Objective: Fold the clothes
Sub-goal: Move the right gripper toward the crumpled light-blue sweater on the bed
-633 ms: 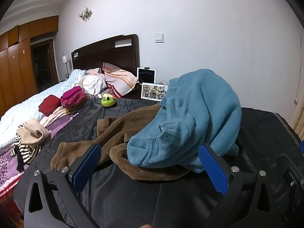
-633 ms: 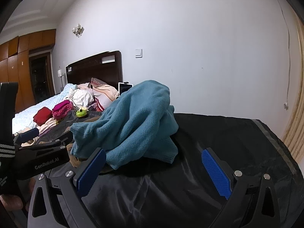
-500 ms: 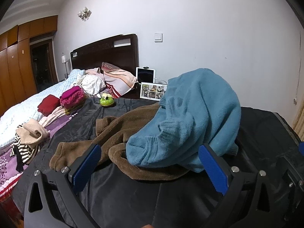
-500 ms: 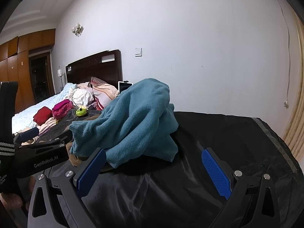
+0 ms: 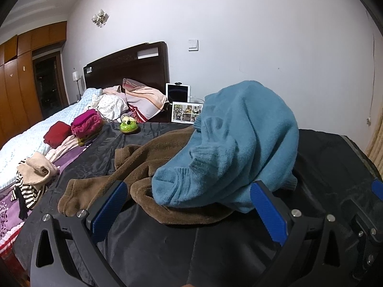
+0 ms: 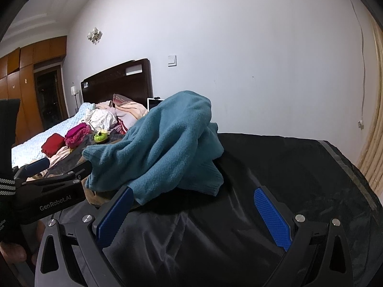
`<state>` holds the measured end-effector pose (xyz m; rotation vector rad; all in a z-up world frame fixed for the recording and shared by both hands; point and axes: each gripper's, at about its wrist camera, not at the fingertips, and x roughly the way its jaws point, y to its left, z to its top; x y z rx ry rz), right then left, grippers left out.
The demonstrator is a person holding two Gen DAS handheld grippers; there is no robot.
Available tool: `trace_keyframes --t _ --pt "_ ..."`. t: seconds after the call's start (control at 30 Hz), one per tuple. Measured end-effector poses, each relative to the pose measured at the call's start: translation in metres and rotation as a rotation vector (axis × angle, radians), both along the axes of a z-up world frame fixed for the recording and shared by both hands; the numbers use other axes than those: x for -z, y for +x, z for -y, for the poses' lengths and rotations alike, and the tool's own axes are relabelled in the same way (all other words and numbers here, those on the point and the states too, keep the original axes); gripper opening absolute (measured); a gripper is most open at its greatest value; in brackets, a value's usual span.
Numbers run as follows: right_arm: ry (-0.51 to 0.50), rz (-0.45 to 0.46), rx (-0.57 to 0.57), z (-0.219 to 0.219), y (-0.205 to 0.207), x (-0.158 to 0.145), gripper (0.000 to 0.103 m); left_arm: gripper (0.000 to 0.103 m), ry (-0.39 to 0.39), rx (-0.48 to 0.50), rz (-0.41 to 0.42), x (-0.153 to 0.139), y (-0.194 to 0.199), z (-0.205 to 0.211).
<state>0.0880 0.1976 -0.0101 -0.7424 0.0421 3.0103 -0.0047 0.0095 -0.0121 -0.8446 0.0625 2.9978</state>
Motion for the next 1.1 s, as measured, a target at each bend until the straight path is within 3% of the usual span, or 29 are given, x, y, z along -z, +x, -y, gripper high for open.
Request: trace_keyframes --t 0.13,0.3,0.47,0.63,0.9,1.0,1.1 --pt "0.001 0.026 0.021 -0.005 0.001 0.014 0.102 0.103 0.009 -0.006 0.024 0.011 -0.007 0.006" --pt "-0.04 0.102 0.081 -0.025 -0.003 0.04 0.102 0.103 0.103 0.005 0.081 0.031 -0.024 0.029" --pt "-0.088 0.148 0.131 -0.043 -0.001 0.057 0.102 0.103 0.127 0.007 0.065 0.04 -0.035 0.042" --pt "-0.092 0.159 0.13 -0.043 0.005 0.064 0.102 0.103 0.187 0.143 0.073 0.04 -0.047 0.042" --pt "-0.11 0.193 0.117 -0.046 -0.009 0.082 0.102 0.103 0.079 0.232 0.044 0.048 -0.071 0.024" --pt "-0.12 0.206 0.115 -0.046 -0.013 0.086 0.102 0.103 0.086 0.252 0.062 0.052 -0.082 0.018" --pt "-0.124 0.209 0.105 -0.045 -0.015 0.088 0.102 0.094 0.132 0.275 0.103 0.056 -0.094 0.015"
